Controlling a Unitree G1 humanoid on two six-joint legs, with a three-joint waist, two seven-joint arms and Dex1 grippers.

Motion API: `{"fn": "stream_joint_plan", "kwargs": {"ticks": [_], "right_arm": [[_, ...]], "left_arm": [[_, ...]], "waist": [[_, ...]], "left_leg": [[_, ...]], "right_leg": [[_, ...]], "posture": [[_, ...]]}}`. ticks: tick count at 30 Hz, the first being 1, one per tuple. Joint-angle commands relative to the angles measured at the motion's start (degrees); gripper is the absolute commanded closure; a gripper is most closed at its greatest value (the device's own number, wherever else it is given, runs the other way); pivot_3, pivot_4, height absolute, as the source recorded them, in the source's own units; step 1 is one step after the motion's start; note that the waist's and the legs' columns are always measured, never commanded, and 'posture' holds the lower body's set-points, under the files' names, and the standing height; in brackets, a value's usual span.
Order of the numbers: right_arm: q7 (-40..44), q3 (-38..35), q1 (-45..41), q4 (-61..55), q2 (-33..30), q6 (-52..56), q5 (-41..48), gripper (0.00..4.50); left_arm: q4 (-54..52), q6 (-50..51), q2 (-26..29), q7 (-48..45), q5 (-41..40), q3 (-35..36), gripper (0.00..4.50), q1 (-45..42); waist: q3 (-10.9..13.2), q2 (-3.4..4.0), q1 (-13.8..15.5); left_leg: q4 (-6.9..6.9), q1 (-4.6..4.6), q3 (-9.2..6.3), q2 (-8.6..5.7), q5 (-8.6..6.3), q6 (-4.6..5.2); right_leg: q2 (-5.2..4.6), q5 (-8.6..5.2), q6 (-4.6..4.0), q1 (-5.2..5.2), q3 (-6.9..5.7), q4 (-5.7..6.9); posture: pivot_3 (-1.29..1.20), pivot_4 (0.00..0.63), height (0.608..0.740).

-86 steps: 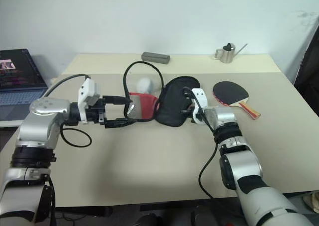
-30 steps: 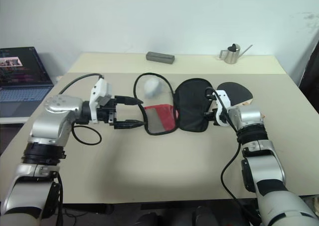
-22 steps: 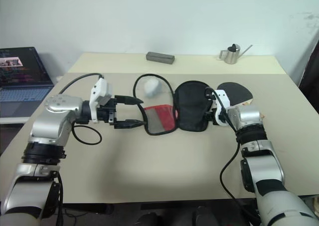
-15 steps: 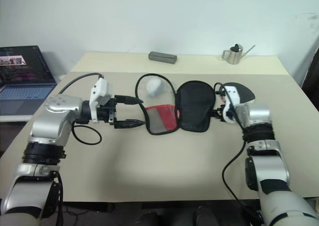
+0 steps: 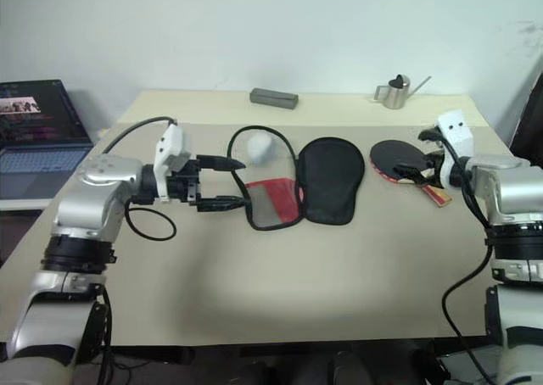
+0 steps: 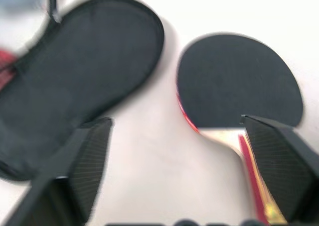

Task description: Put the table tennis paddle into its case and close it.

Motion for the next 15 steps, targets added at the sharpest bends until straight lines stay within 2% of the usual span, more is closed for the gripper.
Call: {"fn": "stream_joint_plan", "kwargs": {"ticks": [1,12,15], "right_arm": [[1.7,1.0,0.1,3.2,-1.8,-5.6,-2.2,0.04],[7.6,2.4,-9.2,36.3,-0.1,-24.4,-7.2,0.04],[6.7,2.0,-12.2,44.9,0.1,-28.3,-8.8,0.04]], "left_arm": [[0.3,-1.0,-0.4,-0.1,-0.7,0.8,0.00,-1.9],[0.8,-1.1,-1.8,-0.4,-0.7,0.5,0.00,-3.2],[0.5,-1.0,-1.6,-0.4,-0.8,0.7,0.00,-3.3]], "waist": [[0.0,0.00,0.0],[0.0,0.00,-0.1],[0.0,0.00,-0.2]], "left_leg": [[0.00,0.00,0.01,0.00,0.00,0.00],[-0.01,0.03,0.09,0.01,0.01,-0.01],[-0.01,0.03,0.10,0.02,0.01,-0.01]], "right_leg": [[0.00,0.00,0.00,0.00,0.01,0.00],[0.01,0.00,0.00,-0.01,0.04,-0.01],[0.02,0.00,0.00,0.00,0.05,-0.02]], "posture": [[0.00,0.150,0.740],[0.00,0.150,0.740],[0.00,0.150,0.740]]}}
